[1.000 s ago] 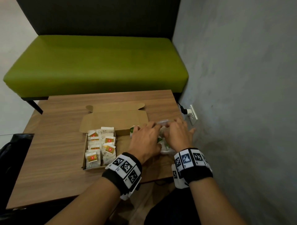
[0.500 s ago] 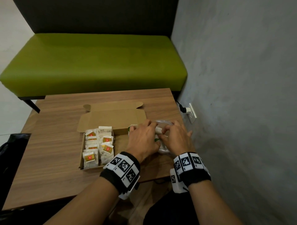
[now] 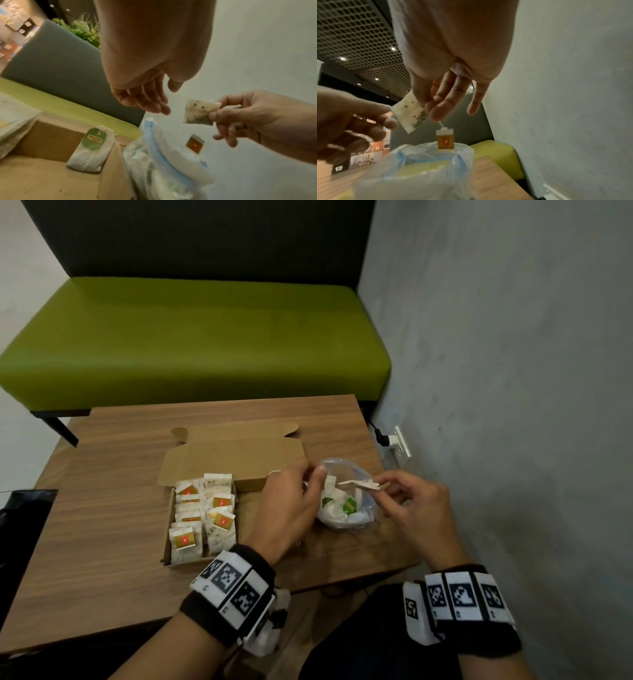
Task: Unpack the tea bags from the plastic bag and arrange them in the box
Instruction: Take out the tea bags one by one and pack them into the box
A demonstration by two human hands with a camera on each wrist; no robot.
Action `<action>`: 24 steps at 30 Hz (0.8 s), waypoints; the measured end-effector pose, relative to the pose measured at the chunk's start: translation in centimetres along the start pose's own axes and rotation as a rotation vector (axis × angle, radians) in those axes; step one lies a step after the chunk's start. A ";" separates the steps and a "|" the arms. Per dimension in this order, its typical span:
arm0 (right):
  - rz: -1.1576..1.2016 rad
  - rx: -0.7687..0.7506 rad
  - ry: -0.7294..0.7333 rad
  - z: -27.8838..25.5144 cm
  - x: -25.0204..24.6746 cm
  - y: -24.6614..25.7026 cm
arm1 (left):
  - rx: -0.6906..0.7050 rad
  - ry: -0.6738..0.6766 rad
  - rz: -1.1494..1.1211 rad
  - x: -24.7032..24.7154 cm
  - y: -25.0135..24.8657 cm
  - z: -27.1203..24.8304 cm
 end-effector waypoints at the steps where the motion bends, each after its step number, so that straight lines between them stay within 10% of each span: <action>1: 0.015 -0.014 -0.017 -0.1 -0.1 0.2 | -0.042 0.018 -0.123 -0.2 -0.2 -0.3; 6: -0.121 -0.287 -0.186 -0.9 1.2 2.1 | -0.126 0.172 -0.578 -0.7 -2.4 -2.4; 12: -0.119 -0.414 -0.159 -1.9 4.0 3.9 | -0.171 0.061 -0.624 -1.3 -1.7 -3.3; 24: 0.454 0.108 0.248 -2.8 6.7 6.5 | -0.189 0.117 -0.668 -5.3 2.2 -5.3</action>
Point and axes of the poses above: each hand's wrist, its own z-axis towards the middle knuckle, its own x-axis out of the palm, y = z × x, the point moved 1 cm from there along z, towards the middle knuckle, and after that the axes turned 7 degrees about z, right-handed, at the moved point
